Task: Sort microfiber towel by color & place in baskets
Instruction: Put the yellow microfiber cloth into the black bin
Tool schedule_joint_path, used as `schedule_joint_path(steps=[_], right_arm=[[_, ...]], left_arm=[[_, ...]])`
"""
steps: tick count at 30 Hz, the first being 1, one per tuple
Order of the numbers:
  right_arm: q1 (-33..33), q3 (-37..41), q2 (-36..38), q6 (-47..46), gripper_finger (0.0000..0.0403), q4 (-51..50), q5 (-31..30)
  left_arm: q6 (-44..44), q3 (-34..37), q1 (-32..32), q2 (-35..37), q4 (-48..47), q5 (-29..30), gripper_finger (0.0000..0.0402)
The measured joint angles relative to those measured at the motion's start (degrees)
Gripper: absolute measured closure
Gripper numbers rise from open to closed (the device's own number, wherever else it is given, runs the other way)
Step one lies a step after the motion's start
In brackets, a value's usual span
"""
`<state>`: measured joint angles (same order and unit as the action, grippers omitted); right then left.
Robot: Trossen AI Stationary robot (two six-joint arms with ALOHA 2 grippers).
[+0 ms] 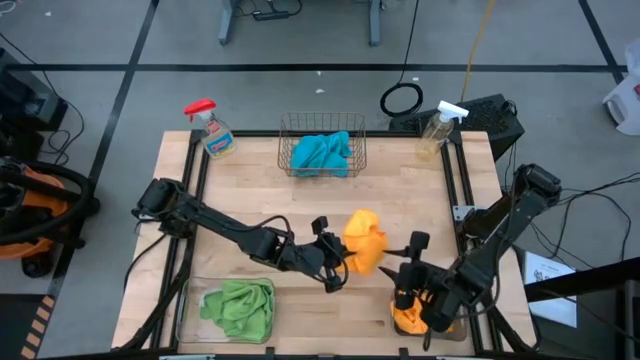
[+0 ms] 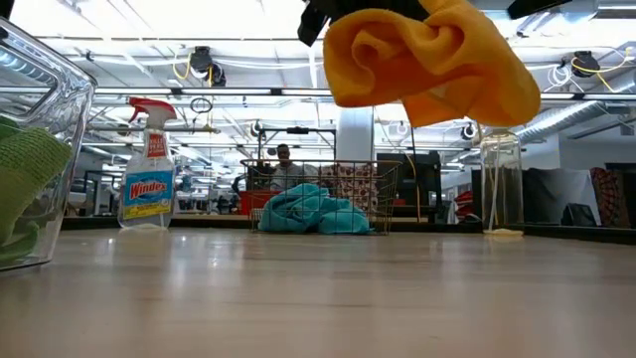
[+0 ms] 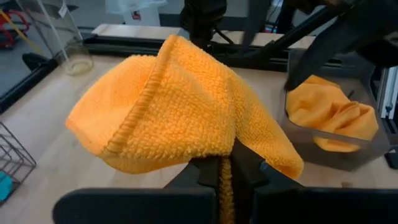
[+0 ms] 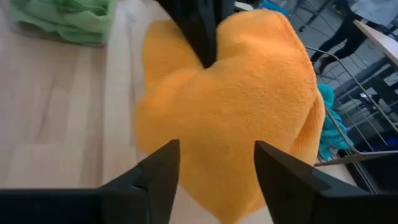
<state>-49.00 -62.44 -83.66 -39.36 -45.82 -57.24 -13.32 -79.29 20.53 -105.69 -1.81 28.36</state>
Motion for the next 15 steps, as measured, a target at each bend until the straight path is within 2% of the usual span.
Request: schedule_joint_path(steps=[6, 15], right_arm=[[1.78, 0.12, 0.0, 1.94, 0.0162, 1.97, 0.53], [1.75, 0.14, 0.03, 6.8, 0.006, 2.43, 0.32]], left_arm=[[0.59, 0.0, -0.04, 0.0, 0.11, -0.09, 0.039], [1.01, -0.02, -0.96, 0.83, 1.08, 0.09, 0.039]])
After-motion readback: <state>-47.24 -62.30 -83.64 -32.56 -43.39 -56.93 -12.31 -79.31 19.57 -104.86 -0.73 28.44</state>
